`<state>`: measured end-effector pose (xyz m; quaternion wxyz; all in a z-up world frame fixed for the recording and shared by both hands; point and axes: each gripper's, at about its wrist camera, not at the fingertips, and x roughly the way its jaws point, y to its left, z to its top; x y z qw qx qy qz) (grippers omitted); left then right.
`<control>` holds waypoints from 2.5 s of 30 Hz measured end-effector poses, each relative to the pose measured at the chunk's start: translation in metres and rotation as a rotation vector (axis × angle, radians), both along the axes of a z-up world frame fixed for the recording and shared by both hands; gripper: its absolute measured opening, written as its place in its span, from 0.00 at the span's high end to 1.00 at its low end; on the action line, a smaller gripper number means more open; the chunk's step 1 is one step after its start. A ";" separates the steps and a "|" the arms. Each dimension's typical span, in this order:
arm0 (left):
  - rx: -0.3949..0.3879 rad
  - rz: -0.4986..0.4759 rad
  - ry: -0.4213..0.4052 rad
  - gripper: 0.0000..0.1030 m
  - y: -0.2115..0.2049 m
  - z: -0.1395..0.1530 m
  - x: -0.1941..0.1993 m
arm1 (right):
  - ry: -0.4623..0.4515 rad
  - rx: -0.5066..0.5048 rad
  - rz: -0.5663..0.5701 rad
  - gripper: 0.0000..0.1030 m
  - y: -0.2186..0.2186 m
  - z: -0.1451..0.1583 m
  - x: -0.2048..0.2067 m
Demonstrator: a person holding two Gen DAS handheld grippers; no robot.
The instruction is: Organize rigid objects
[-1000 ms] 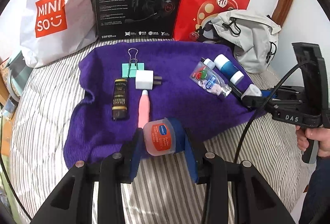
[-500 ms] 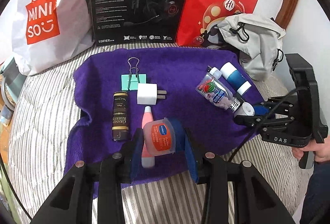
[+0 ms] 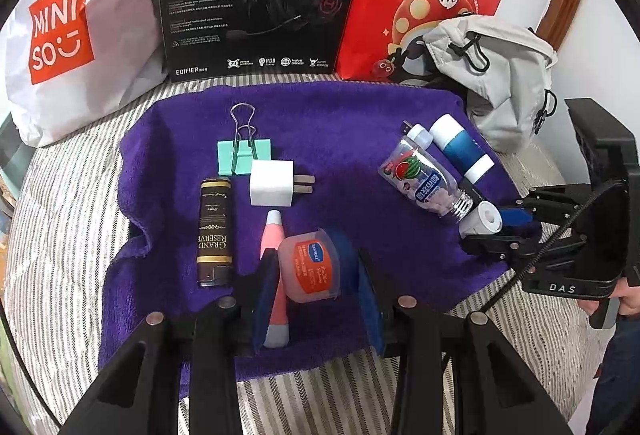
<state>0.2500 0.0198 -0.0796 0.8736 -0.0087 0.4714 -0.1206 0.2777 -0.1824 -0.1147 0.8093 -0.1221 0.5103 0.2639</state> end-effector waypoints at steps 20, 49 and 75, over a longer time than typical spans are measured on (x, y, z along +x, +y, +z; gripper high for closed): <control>0.034 -0.011 0.033 0.65 -0.015 -0.011 0.023 | -0.049 -0.025 -0.050 0.44 -0.019 0.020 -0.017; 0.170 -0.072 0.037 0.45 -0.061 -0.025 0.024 | -0.027 0.161 -0.267 0.44 -0.087 0.031 -0.074; 0.035 0.173 -0.112 0.01 -0.009 0.065 -0.128 | -0.094 0.150 -0.338 0.00 -0.046 0.063 -0.145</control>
